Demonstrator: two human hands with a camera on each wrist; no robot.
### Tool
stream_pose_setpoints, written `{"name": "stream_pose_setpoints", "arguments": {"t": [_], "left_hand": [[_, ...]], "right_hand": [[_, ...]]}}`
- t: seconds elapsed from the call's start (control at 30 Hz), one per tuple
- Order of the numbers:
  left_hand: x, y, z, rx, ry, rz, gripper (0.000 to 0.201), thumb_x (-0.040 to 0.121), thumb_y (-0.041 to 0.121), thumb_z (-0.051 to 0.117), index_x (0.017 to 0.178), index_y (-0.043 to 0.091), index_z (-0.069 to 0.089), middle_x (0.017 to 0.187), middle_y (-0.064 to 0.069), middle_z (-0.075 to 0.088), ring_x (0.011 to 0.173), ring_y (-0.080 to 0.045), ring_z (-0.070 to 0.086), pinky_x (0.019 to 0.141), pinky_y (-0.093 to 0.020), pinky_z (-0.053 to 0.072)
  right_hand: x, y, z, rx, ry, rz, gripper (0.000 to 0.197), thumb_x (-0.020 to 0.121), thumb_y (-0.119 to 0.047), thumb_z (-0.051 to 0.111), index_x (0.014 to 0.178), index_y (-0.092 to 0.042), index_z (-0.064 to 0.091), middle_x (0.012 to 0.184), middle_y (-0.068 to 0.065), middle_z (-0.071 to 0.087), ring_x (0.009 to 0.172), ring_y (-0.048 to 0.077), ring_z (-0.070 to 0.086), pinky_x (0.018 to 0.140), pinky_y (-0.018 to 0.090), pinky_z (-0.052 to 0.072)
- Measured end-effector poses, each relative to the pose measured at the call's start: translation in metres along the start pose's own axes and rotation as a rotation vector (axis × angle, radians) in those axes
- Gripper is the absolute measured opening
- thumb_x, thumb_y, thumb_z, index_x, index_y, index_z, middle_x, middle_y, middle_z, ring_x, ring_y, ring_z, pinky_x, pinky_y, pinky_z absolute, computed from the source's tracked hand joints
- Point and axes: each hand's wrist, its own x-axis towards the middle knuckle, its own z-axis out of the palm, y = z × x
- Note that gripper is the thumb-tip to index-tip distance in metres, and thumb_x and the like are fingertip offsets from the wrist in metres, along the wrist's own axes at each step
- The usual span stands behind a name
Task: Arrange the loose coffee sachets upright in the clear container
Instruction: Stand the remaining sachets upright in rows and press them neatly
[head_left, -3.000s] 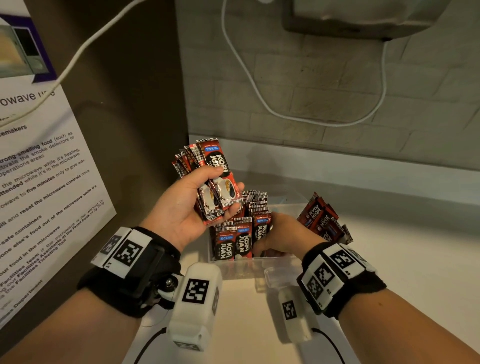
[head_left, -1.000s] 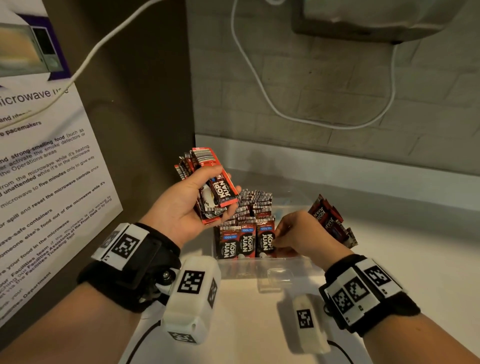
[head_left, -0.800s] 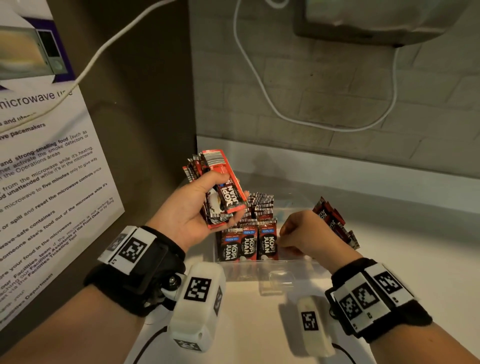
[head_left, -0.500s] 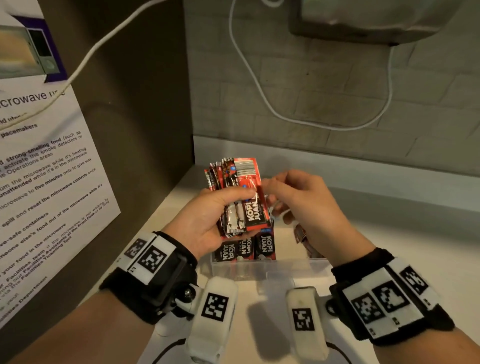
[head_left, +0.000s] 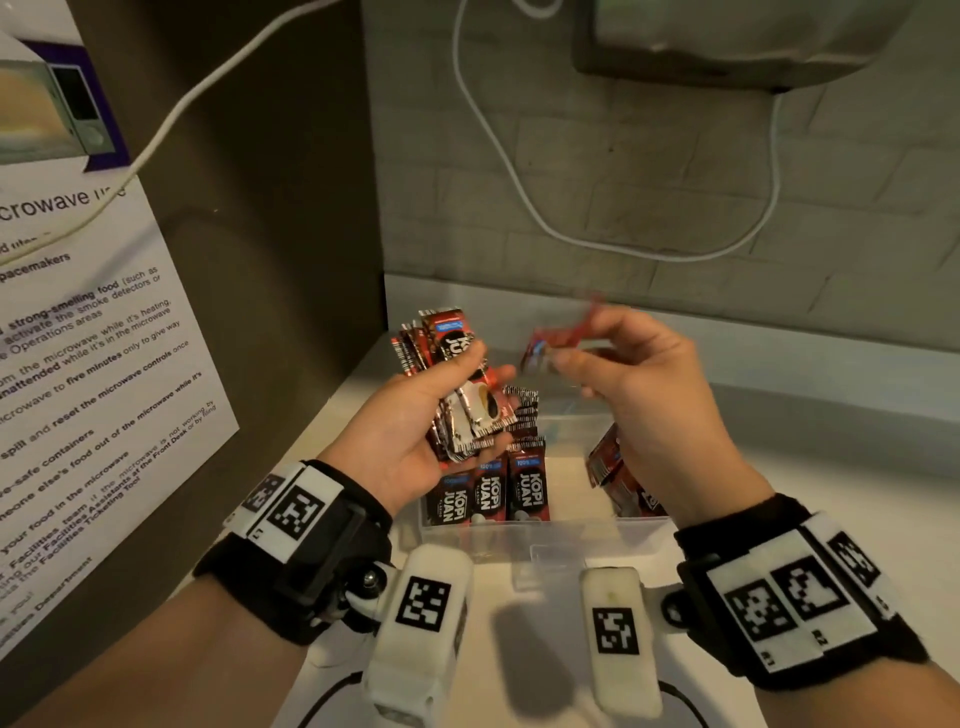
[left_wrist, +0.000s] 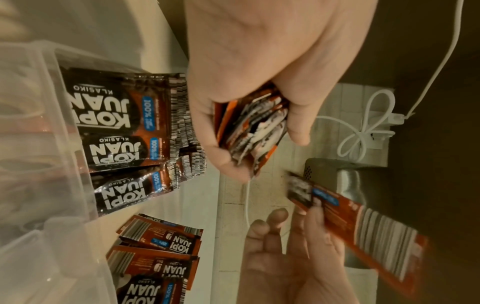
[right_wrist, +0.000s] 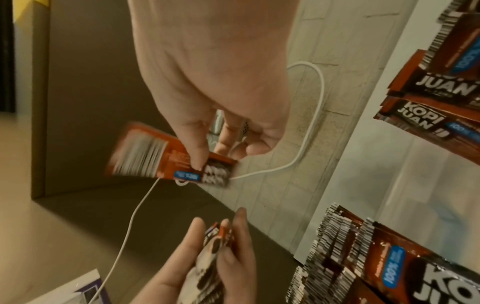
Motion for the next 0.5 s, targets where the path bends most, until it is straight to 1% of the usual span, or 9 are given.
{"name": "stream_pose_setpoints", "arguments": {"t": [0.07, 0.1, 0.17, 0.2, 0.23, 0.3, 0.37, 0.43, 0.5], "left_hand": [[0.0, 0.002, -0.001, -0.04, 0.013, -0.012, 0.026, 0.072, 0.027, 0.072, 0.096, 0.016, 0.066, 0.098, -0.01, 0.074, 0.078, -0.024, 0.072, 0.055, -0.035, 0.057], [-0.001, 0.003, -0.001, -0.044, 0.015, -0.013, 0.03, 0.072, 0.025, 0.073, 0.099, 0.014, 0.067, 0.102, -0.011, 0.073, 0.082, -0.026, 0.072, 0.06, -0.038, 0.058], [-0.002, 0.002, 0.001, -0.029, 0.005, -0.007, 0.047, 0.07, 0.021, 0.076, 0.114, 0.008, 0.066, 0.114, -0.016, 0.07, 0.101, -0.033, 0.068, 0.084, -0.05, 0.056], [-0.002, 0.002, 0.002, -0.01, -0.009, -0.003, 0.054, 0.068, 0.018, 0.077, 0.12, 0.005, 0.064, 0.118, -0.018, 0.068, 0.108, -0.036, 0.065, 0.094, -0.055, 0.05], [-0.003, 0.001, 0.004, 0.01, -0.017, 0.005, 0.058, 0.066, 0.013, 0.077, 0.121, 0.004, 0.063, 0.118, -0.02, 0.067, 0.11, -0.037, 0.064, 0.098, -0.056, 0.047], [-0.004, 0.0, 0.006, 0.036, -0.009, 0.02, 0.061, 0.061, 0.006, 0.077, 0.121, 0.002, 0.063, 0.115, -0.021, 0.068, 0.106, -0.038, 0.066, 0.096, -0.056, 0.048], [-0.004, -0.002, 0.007, 0.034, 0.017, 0.037, 0.068, 0.057, 0.002, 0.078, 0.123, 0.002, 0.06, 0.114, -0.022, 0.068, 0.101, -0.038, 0.068, 0.089, -0.055, 0.053], [-0.002, -0.003, 0.006, 0.014, 0.065, 0.068, 0.075, 0.054, 0.003, 0.08, 0.125, 0.003, 0.058, 0.111, -0.021, 0.07, 0.097, -0.036, 0.07, 0.082, -0.052, 0.055], [0.001, -0.003, 0.005, -0.014, 0.117, 0.101, 0.076, 0.053, 0.006, 0.08, 0.125, 0.004, 0.058, 0.11, -0.02, 0.07, 0.094, -0.035, 0.071, 0.076, -0.048, 0.057]], "right_hand": [[0.0, 0.001, -0.003, 0.022, 0.008, -0.07, 0.041, 0.07, 0.02, 0.064, 0.065, -0.02, 0.072, 0.089, -0.001, 0.066, 0.073, 0.008, 0.058, 0.069, 0.021, 0.051], [-0.001, 0.003, -0.003, -0.011, -0.007, -0.087, 0.046, 0.069, 0.022, 0.064, 0.062, -0.022, 0.074, 0.094, 0.002, 0.062, 0.078, 0.01, 0.057, 0.076, 0.03, 0.053], [-0.003, 0.009, -0.001, -0.114, -0.054, -0.096, 0.049, 0.069, 0.022, 0.065, 0.062, -0.025, 0.075, 0.097, 0.003, 0.056, 0.089, 0.014, 0.056, 0.086, 0.043, 0.052], [-0.005, 0.012, 0.0, -0.154, -0.077, -0.098, 0.048, 0.07, 0.021, 0.066, 0.062, -0.026, 0.076, 0.095, 0.001, 0.056, 0.091, 0.014, 0.056, 0.087, 0.043, 0.052], [-0.007, 0.015, 0.002, -0.178, -0.096, -0.099, 0.048, 0.07, 0.02, 0.066, 0.063, -0.026, 0.076, 0.092, -0.001, 0.056, 0.09, 0.012, 0.056, 0.086, 0.041, 0.053], [-0.011, 0.018, 0.003, -0.187, -0.116, -0.102, 0.046, 0.073, 0.02, 0.062, 0.064, -0.023, 0.076, 0.085, -0.001, 0.059, 0.084, 0.01, 0.058, 0.08, 0.033, 0.053], [-0.013, 0.02, 0.003, -0.159, -0.116, -0.078, 0.044, 0.078, 0.018, 0.058, 0.068, -0.021, 0.075, 0.08, 0.004, 0.066, 0.077, 0.013, 0.061, 0.074, 0.031, 0.053], [-0.015, 0.02, 0.003, -0.099, -0.096, -0.019, 0.033, 0.084, 0.013, 0.057, 0.079, -0.017, 0.071, 0.077, 0.008, 0.067, 0.071, 0.015, 0.062, 0.066, 0.029, 0.054], [-0.017, 0.022, 0.003, -0.073, -0.083, 0.047, 0.02, 0.083, 0.006, 0.064, 0.088, -0.014, 0.064, 0.075, 0.007, 0.064, 0.068, 0.014, 0.061, 0.061, 0.025, 0.052]]}}
